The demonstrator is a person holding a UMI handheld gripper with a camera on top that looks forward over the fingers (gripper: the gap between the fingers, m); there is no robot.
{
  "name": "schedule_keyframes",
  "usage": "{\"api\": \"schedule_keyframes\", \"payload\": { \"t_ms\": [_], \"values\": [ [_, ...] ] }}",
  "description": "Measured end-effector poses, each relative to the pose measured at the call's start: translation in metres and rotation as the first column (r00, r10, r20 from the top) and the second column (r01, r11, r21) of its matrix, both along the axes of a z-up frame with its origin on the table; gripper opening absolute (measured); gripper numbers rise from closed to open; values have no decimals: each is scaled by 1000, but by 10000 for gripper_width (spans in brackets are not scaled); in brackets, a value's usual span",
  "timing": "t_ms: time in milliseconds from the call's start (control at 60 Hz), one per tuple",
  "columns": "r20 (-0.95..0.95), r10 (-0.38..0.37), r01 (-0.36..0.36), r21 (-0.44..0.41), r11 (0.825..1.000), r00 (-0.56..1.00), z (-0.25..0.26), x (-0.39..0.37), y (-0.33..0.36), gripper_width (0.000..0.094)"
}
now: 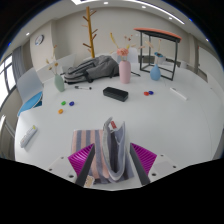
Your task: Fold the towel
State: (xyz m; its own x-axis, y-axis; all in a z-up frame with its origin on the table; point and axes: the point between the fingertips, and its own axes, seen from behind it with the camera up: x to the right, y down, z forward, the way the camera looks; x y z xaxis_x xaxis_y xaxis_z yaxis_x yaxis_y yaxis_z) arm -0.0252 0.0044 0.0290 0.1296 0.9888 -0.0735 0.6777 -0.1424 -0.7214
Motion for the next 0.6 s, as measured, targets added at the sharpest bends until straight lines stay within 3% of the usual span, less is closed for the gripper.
{"api": "schedule_keyframes", "payload": {
  "t_ms": [33,100,350,600],
  "values": [
    [-14,8,-8,9,1000,1000,10,3,2,868],
    [-24,20,-20,19,1000,1000,42,17,5,834],
    [-77,51,-44,97,994,996,208,127,8,843],
    [-112,63,-51,108,993,992,248,182,-12,842]
  ]
}}
